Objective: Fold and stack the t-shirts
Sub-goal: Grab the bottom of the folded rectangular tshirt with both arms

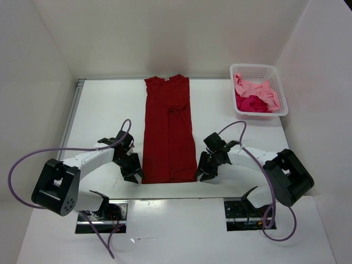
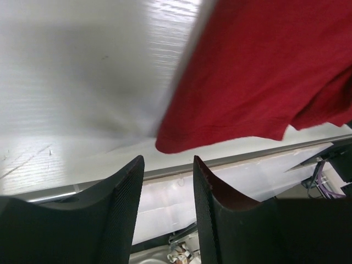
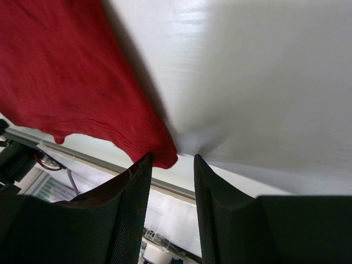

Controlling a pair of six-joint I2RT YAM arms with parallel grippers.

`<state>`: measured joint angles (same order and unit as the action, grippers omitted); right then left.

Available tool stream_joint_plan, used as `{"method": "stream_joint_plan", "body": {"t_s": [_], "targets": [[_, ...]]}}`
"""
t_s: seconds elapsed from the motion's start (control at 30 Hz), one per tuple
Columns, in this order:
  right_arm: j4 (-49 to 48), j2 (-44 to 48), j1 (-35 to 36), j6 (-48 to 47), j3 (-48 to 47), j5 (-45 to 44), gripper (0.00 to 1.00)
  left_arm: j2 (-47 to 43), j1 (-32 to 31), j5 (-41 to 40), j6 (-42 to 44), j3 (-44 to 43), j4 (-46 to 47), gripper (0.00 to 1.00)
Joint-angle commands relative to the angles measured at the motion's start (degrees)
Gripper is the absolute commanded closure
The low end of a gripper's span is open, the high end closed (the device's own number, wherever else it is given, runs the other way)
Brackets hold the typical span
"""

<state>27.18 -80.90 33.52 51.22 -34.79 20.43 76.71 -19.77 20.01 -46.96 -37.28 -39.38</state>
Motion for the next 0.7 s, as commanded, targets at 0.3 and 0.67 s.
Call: {"method": "stream_joint_plan", "body": {"t_s": [0.3, 0.67], "targets": [[-4.23, 0.94, 0.23, -1.39, -0.55, 2.07, 0.56, 2.57, -0.27, 1.61, -2.52, 2.47, 4.21, 0.53], [-6.44, -2.24, 0.23, -1.48, -0.55, 1.81, 0.86, 0.99, -0.27, 2.14, -3.57, 4.05, 7.3, 0.73]]}}
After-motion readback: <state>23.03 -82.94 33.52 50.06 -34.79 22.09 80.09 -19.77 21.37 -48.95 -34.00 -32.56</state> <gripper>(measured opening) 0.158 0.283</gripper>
